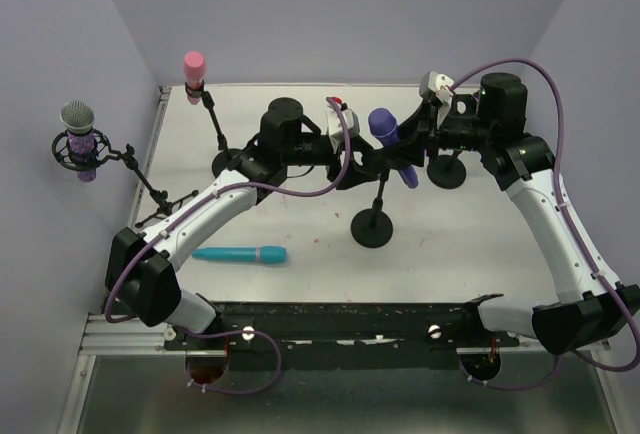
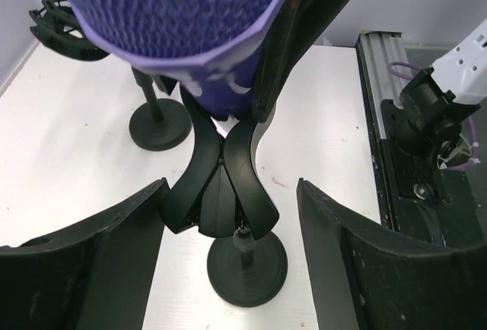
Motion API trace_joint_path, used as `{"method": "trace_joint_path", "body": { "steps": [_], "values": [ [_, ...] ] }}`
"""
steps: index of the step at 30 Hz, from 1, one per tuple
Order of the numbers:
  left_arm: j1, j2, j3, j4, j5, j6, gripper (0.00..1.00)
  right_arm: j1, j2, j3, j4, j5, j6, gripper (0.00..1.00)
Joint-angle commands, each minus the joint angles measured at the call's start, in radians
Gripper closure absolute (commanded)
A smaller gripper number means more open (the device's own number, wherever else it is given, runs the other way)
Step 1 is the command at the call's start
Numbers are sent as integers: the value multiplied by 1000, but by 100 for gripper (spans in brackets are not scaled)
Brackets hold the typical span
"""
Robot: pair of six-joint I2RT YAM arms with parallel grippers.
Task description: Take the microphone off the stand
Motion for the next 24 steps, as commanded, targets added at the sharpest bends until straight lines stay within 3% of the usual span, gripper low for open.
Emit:
{"method": "trace_joint_path", "body": {
  "steps": [1,6,10,15,18,24],
  "values": [
    [-7,8,60,-47,120,80,27,-3,18,17,5,13,15,71],
    [-9,27,61,-52,93,100,33,-3,17,15,5,13,15,73],
    [-9,34,54,-49,54,111,26,-3,14,3,19,10,24,74],
    [-9,50,58,-38,48,92,26,-3,17,6,24,10,32,75],
    [-9,53,60,-26,59,80,40,-3,18,7,24,14,30,76],
    [-9,62,58,-31,71,75,97,-3,15,13,103,28,116,86]
  ]
}}
